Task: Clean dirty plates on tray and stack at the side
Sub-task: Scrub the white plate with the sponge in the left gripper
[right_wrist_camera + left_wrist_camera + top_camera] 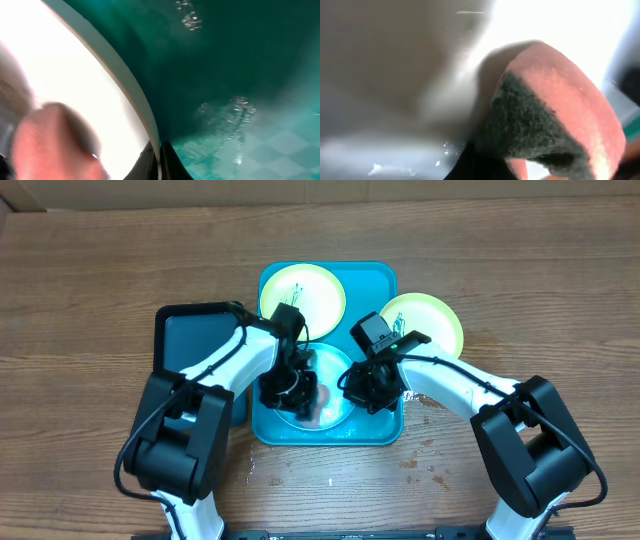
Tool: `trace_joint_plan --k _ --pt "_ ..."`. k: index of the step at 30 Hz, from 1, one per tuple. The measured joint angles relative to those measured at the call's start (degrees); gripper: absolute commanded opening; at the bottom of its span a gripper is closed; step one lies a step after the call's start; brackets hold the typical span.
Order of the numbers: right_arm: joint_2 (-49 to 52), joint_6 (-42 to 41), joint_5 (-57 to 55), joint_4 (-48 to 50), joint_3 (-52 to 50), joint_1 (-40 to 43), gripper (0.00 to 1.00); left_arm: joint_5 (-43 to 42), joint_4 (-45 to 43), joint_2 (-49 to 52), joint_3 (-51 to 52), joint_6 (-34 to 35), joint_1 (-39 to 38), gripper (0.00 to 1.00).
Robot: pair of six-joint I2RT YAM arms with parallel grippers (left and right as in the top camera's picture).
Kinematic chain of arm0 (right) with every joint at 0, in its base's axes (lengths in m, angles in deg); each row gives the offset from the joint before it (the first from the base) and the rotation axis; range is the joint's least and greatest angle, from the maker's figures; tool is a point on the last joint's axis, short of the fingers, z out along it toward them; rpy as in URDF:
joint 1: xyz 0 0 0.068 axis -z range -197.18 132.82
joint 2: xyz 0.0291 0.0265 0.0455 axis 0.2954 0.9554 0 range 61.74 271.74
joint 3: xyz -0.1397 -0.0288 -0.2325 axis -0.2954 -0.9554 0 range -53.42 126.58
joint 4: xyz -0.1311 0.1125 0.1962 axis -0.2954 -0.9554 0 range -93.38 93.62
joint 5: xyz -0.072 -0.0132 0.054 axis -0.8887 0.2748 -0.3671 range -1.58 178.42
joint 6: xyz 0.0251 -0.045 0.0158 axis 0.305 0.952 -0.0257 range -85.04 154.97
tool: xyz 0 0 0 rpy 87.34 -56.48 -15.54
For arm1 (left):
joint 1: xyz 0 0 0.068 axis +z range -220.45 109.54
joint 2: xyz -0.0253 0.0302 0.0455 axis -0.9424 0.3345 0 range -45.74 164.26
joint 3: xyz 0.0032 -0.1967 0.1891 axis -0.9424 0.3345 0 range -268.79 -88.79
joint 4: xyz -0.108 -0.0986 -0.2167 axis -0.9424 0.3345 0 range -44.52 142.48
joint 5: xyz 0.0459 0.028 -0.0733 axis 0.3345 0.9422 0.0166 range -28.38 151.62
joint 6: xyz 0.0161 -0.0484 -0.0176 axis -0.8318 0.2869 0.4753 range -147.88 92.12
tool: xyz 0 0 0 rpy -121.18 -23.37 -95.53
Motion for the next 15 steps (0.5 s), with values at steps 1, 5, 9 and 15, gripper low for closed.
trace_joint_plan --k 1,5,9,15 --pt "0.0 0.02 -0.02 0.04 0.0 -0.11 0.04 2.4 0.13 -0.5 -0.07 1.57 0.22 0.04" --pt "0.0 -0.02 0.02 0.09 0.0 -0.2 0.04 14.47 0.02 -2.12 -0.68 6.08 0.98 0.04" --pt "0.0 -0.02 0.24 0.13 0.0 -0.22 0.04 23.63 -2.93 -2.4 -1.73 8.37 1.09 0.04" --pt "0.0 -0.11 0.44 0.2 0.0 -0.22 0.04 27.36 -9.27 -2.4 -1.84 7.96 -0.26 0.04"
